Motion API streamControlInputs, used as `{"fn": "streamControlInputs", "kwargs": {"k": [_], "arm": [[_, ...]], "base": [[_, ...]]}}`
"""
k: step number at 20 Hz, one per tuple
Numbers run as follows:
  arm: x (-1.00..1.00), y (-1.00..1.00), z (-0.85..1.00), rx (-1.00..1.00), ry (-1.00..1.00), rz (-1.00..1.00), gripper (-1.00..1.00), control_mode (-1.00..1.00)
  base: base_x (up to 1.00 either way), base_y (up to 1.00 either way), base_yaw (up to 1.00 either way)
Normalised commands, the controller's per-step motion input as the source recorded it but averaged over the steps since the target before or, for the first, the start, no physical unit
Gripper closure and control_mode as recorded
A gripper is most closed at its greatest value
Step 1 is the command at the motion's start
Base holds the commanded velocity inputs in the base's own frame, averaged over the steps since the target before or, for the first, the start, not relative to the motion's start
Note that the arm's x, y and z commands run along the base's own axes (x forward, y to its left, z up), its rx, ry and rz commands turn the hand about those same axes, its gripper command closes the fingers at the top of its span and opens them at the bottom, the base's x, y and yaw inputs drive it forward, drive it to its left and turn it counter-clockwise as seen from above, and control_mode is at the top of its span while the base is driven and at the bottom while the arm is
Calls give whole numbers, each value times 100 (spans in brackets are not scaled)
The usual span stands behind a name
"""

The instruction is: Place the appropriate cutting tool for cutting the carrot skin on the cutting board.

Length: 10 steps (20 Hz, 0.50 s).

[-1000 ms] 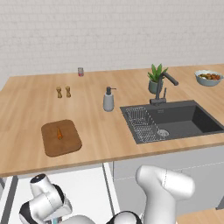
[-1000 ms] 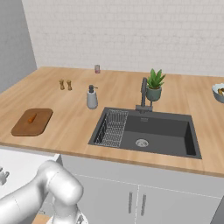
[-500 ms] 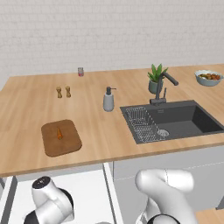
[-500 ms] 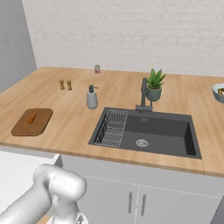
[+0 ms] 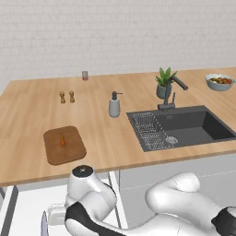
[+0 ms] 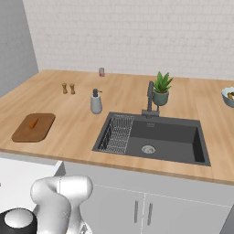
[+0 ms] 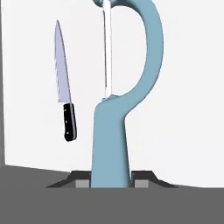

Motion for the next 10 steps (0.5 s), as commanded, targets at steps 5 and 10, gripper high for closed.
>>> {"fn": "streamControlInputs", "kwargs": {"k": [5, 10], "arm": [[24, -64, 100, 15, -1, 0, 100, -100], [67, -64, 88, 15, 7, -3, 100, -100]], "base": [[0, 0, 0], [0, 0, 0]]}}
